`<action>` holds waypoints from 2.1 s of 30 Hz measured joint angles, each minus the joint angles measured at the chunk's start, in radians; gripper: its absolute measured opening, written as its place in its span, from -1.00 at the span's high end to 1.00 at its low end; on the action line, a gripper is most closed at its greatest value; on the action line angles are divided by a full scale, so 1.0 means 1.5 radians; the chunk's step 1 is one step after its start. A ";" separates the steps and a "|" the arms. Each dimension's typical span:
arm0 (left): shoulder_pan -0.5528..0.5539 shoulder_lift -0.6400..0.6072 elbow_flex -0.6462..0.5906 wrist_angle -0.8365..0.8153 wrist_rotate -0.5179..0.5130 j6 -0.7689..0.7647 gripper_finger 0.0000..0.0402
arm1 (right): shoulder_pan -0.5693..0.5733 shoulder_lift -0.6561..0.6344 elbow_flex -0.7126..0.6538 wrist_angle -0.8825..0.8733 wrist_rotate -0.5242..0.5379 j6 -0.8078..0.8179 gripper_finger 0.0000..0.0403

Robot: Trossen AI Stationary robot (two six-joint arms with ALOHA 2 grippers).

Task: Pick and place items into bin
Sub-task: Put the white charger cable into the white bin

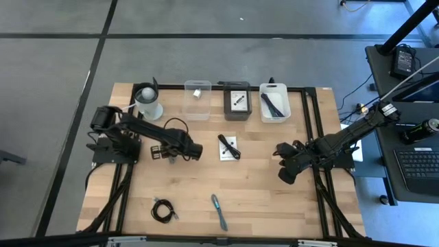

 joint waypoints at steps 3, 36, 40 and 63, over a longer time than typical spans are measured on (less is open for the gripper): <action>-0.008 0.019 0.000 0.002 -0.008 -0.046 0.18 | 0.000 0.000 0.000 0.000 0.000 -0.012 0.93; -0.057 0.126 -0.004 0.059 -0.016 -0.158 0.80 | 0.000 0.000 0.000 -0.002 0.000 -0.071 0.93; -0.075 0.129 0.024 0.043 -0.020 -0.156 0.87 | 0.000 0.000 0.000 -0.001 0.000 -0.071 0.93; -0.133 0.128 0.387 -0.108 -0.496 0.285 0.88 | -0.020 0.000 0.000 0.020 0.002 -0.072 0.93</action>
